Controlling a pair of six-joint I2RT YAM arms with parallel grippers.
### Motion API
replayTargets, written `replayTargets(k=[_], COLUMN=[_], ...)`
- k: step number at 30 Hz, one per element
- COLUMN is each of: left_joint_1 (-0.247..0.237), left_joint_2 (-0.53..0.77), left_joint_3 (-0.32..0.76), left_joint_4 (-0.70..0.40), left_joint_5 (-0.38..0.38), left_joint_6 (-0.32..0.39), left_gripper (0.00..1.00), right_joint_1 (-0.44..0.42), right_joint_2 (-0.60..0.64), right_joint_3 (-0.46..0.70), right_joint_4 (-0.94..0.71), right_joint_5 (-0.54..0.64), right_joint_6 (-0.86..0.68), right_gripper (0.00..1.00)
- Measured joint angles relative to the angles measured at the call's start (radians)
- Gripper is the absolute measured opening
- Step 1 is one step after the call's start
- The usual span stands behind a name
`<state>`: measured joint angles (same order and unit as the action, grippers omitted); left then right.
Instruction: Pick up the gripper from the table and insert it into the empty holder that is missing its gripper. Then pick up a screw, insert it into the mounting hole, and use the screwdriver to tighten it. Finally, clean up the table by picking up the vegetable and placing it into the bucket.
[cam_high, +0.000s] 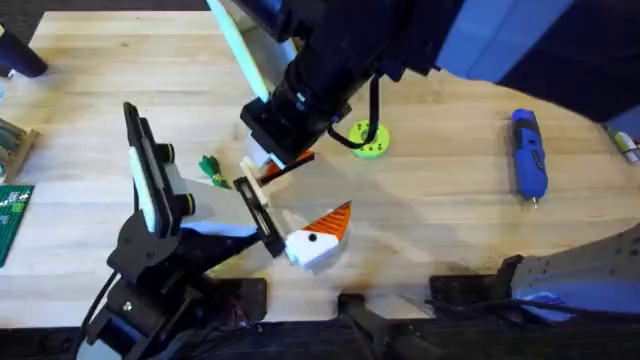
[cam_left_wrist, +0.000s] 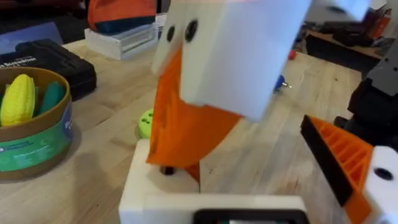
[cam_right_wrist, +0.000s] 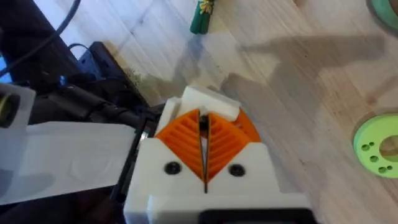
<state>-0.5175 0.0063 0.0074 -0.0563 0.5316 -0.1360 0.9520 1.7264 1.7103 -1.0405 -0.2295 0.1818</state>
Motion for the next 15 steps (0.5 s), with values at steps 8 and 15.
replayTargets(k=[8, 15], left_joint_1=[0.0, 0.0], left_joint_2=[0.0, -0.001], left_joint_3=[0.0, 0.0], left_joint_4=[0.0, 0.0], left_joint_5=[-0.001, -0.004], left_joint_6=[-0.004, -0.003], left_gripper=[0.985, 0.985], right_joint_1=[0.003, -0.017], right_joint_2=[0.0, 0.0], right_joint_3=[0.002, 0.003], right_joint_4=[-0.003, -0.011], right_joint_5=[-0.008, 0.034], right_joint_6=[0.0, -0.007], right_gripper=[0.528, 0.994])
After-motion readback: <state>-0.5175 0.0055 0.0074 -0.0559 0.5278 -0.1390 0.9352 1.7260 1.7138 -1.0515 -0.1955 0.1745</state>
